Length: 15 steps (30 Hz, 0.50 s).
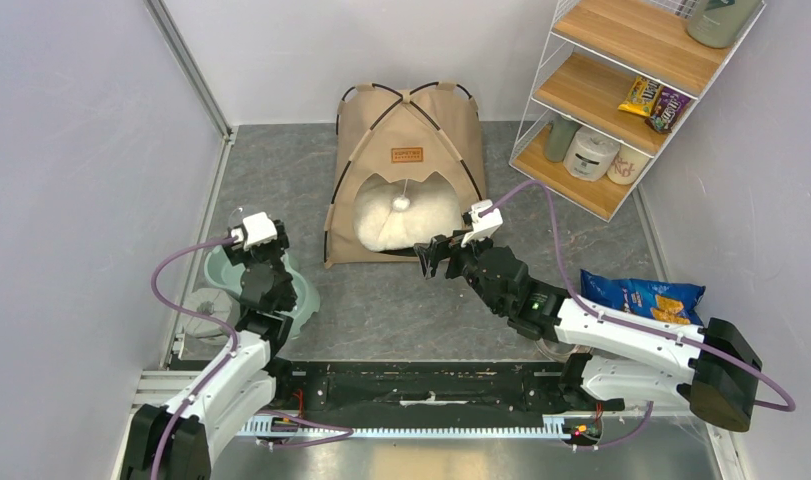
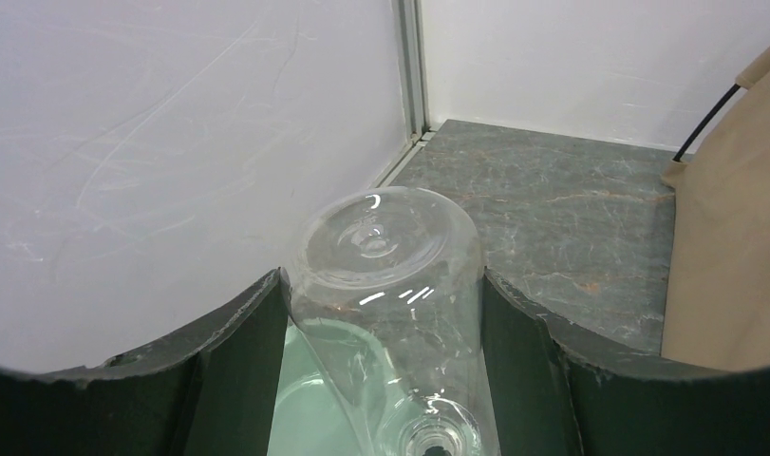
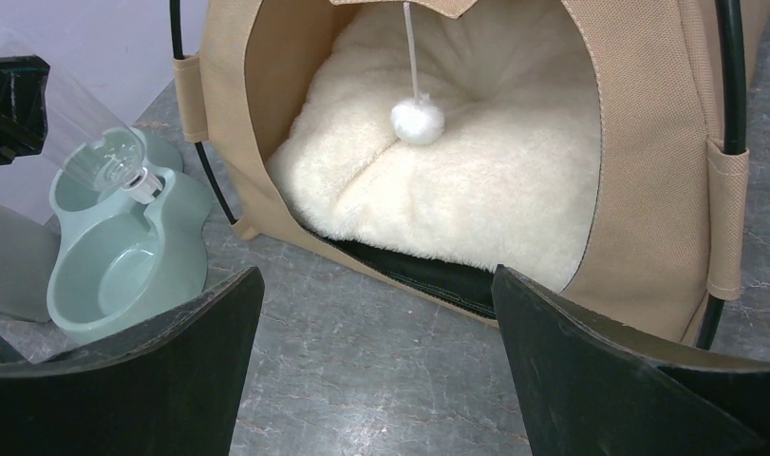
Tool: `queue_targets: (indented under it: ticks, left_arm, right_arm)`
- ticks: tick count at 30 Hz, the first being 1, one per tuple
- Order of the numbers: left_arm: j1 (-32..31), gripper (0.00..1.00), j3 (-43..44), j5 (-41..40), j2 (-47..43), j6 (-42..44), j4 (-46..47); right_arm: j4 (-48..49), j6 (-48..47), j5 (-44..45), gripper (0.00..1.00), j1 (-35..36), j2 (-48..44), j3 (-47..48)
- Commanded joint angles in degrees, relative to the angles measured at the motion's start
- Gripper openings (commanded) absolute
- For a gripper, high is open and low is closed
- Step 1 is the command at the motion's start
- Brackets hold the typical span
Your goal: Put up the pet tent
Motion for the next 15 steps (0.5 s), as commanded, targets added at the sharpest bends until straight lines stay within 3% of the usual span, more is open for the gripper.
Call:
queue_targets:
  ticks: [1, 15]
  left_arm:
    - [-0.2, 0.36, -0.6, -4.7, 1.8, 1.8, 3.4]
    - [-0.1, 0.36, -0.7, -14.4, 3.7, 3.6, 8.7]
  right_arm:
    - [0.9, 0.5, -0.3, 0.97, -0.4, 0.6, 2.6]
    - [1.9, 0.4, -0.9, 0.97, -1.0, 1.1, 3.0]
